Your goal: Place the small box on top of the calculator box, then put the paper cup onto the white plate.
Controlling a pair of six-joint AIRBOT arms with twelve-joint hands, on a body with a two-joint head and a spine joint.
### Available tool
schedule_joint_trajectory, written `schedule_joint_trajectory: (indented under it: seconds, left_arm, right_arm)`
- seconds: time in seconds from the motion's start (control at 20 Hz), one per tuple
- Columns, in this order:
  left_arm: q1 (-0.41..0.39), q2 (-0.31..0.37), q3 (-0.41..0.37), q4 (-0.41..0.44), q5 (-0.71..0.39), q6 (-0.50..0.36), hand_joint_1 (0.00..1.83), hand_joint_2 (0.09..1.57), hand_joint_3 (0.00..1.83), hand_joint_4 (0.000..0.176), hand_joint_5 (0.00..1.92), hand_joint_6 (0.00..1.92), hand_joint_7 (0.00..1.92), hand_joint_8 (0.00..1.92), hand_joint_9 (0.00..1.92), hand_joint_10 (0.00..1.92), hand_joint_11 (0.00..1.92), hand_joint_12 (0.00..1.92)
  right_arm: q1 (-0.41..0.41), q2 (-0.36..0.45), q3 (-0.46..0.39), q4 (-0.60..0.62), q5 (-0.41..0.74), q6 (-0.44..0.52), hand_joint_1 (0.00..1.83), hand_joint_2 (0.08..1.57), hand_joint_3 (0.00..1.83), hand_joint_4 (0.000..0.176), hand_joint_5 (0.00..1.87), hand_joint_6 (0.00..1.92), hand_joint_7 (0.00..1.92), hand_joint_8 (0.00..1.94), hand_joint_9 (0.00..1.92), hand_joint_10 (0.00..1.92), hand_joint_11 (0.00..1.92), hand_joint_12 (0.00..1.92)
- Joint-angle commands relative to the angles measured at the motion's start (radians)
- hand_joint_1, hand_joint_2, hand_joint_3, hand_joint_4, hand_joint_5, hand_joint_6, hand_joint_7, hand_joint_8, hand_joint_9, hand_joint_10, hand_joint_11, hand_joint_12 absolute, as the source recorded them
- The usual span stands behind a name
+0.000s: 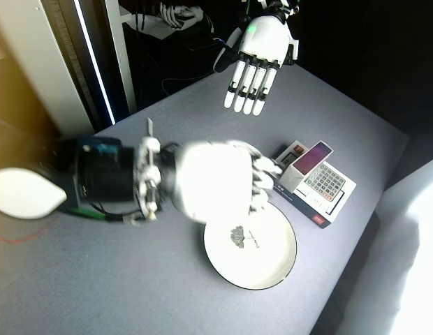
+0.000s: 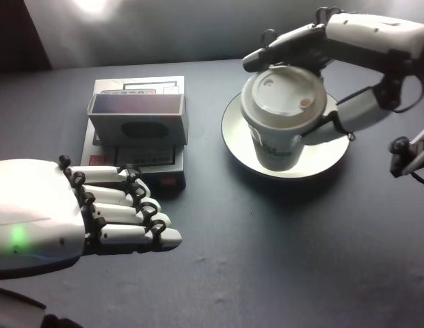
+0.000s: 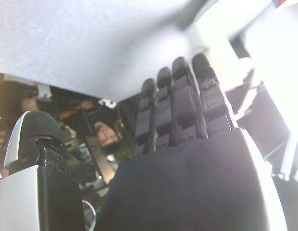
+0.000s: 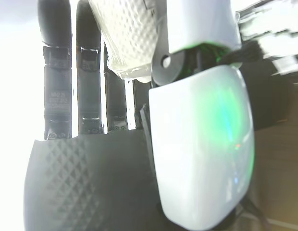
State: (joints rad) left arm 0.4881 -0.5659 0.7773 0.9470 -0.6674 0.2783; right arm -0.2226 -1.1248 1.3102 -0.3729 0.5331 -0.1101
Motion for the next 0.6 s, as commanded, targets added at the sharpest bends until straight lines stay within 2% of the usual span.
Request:
schedule_joint_trajectory:
  seconds: [0.0, 0.1, 0.2, 0.3, 0.35, 0.4, 0.45, 0.5, 0.55]
  left_arm:
    - [-0.013, 0.003, 0.005, -0.036, -0.077, -0.004, 0.4, 1.09, 0.0, 0.0, 0.22, 0.0, 0.25, 0.0, 0.26, 0.0, 0.0, 0.54]
    - [-0.013, 0.003, 0.005, -0.036, -0.077, -0.004, 0.37, 1.1, 0.0, 0.0, 0.2, 0.0, 0.24, 0.0, 0.24, 0.0, 0.0, 0.5]
    - [-0.015, 0.002, 0.006, -0.035, -0.077, -0.004, 0.37, 1.1, 0.0, 0.0, 0.21, 0.0, 0.25, 0.0, 0.25, 0.0, 0.0, 0.53]
    - [-0.015, 0.002, 0.007, -0.034, -0.077, -0.004, 0.38, 1.1, 0.0, 0.0, 0.22, 0.01, 0.26, 0.0, 0.25, 0.0, 0.0, 0.53]
    - [-0.016, 0.001, 0.008, -0.034, -0.077, -0.004, 0.34, 1.11, 0.0, 0.0, 0.21, 0.0, 0.25, 0.0, 0.24, 0.0, 0.0, 0.5]
    - [-0.017, 0.001, 0.008, -0.034, -0.077, -0.004, 0.35, 1.1, 0.0, 0.0, 0.23, 0.0, 0.26, 0.01, 0.26, 0.0, 0.0, 0.55]
    - [-0.017, 0.001, 0.009, -0.034, -0.077, -0.004, 0.36, 1.09, 0.0, 0.0, 0.23, 0.0, 0.26, 0.0, 0.26, 0.0, 0.0, 0.58]
    - [-0.017, 0.001, 0.009, -0.034, -0.077, -0.004, 0.35, 1.11, 0.0, 0.0, 0.21, 0.0, 0.23, 0.0, 0.23, 0.0, 0.0, 0.5]
    - [-0.018, 0.0, 0.009, -0.034, -0.077, -0.004, 0.34, 1.11, 0.0, 0.0, 0.2, 0.0, 0.23, 0.0, 0.23, 0.0, 0.0, 0.48]
  right_arm:
    - [0.015, -0.005, 0.018, 0.049, 0.107, 0.011, 1.38, 1.1, 0.0, 0.0, 0.93, 1.06, 1.08, 0.79, 0.9, 1.14, 0.85, 1.07]
    - [0.014, -0.045, 0.074, 0.078, 0.102, -0.004, 1.37, 1.12, 0.0, 0.0, 0.89, 1.14, 1.04, 0.86, 0.86, 1.19, 0.83, 1.07]
    - [-0.002, -0.089, 0.136, 0.107, 0.11, -0.012, 1.37, 1.12, 0.0, 0.0, 0.89, 1.13, 1.05, 0.85, 0.86, 1.19, 0.83, 1.08]
    - [-0.018, -0.108, 0.161, 0.13, 0.127, -0.029, 1.37, 1.12, 0.0, 0.0, 0.9, 1.11, 1.05, 0.85, 0.86, 1.19, 0.83, 1.08]
    - [-0.032, -0.109, 0.161, 0.145, 0.148, -0.069, 1.46, 1.12, 0.0, 0.0, 0.87, 1.1, 1.01, 0.85, 0.85, 1.11, 0.82, 1.46]
    - [-0.04, -0.109, 0.162, 0.146, 0.16, -0.081, 1.48, 1.13, 0.0, 0.0, 0.85, 1.12, 0.99, 0.88, 0.83, 1.11, 0.81, 1.55]
    - [-0.052, -0.109, 0.164, 0.149, 0.172, -0.082, 1.48, 1.12, 0.0, 0.0, 0.87, 1.09, 1.02, 0.83, 0.85, 1.07, 0.83, 1.54]
    - [-0.061, -0.109, 0.166, 0.154, 0.18, -0.082, 1.49, 1.11, 0.0, 0.0, 0.89, 1.05, 1.05, 0.78, 0.88, 1.04, 0.83, 1.53]
    - [-0.07, -0.109, 0.171, 0.16, 0.186, -0.082, 1.39, 1.11, 0.0, 0.0, 0.9, 1.11, 1.05, 0.83, 0.87, 1.15, 0.8, 1.24]
